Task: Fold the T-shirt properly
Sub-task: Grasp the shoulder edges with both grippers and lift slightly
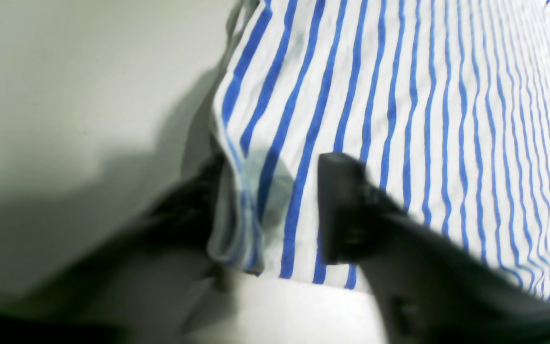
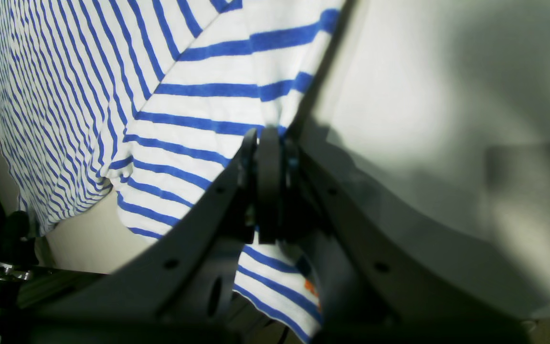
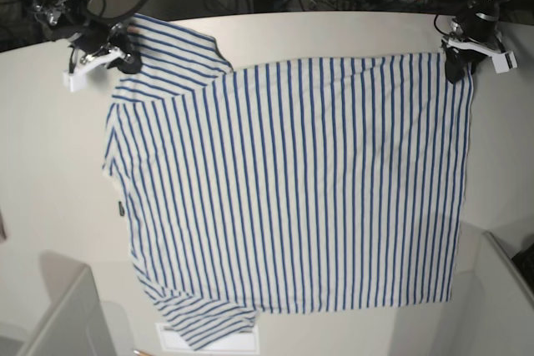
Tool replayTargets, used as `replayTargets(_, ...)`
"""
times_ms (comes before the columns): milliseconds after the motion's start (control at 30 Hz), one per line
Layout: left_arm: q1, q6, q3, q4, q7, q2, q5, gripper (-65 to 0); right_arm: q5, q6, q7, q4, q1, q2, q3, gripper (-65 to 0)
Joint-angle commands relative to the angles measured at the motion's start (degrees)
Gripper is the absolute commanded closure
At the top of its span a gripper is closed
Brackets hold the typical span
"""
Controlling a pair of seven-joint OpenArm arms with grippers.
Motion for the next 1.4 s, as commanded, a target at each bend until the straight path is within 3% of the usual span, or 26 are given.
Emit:
replayTargets(0,0.6,0.5,0.1,0.3,3.3,-0.1,2.4,-13.0,-6.2,-0.6,-3.7,-0.6,-1.0,-0.1,-0.2,0.0)
replayTargets(67,0.6,0.5,0.1,1.0,3.3,-0.2,2.4,-0.5,-6.2,-0.6,-3.7,-0.3,-1.0,-0.1,-0.1,0.0)
replayTargets(100,0.8,0.5,0.1,1.7,3.3,-0.3,2.4,0.0,-6.2,-0.6,-3.7,-0.3,-1.0,-0.1,0.2,0.0)
replayTargets(300,3.8,0.5,-0.1,8.5,3.3,-0.3,2.7,0.0,-6.2,-0.6,-3.8,0.1,-1.3,0.0,0.3,0.0)
replayTargets(667,10.6,0.5,-0.3,19.0,3.3,-0.2,2.8,0.0,-6.0,-0.6,-4.8,14.6,-5.8,-0.6,-0.1,0.0)
replayTargets(1067,11.3,0.6,0.2,26.5,3.3,0.0,2.5,0.0,-5.8,-0.5,-10.9,22.0,-3.4,-0.7,-0.1,0.0)
replayTargets(1167,10.9,0.7,0.2,27.7,3.3,0.0,2.5,0.0,-3.2,-0.5,-10.7,22.1,-2.1,-0.6,-0.2,0.0)
replayTargets(1367,9.1,4.6,2.7,27.9,3.3,-0.3,2.7,0.0,0.8,-0.7,-10.8,22.3,0.7,0.0,-0.2,0.0)
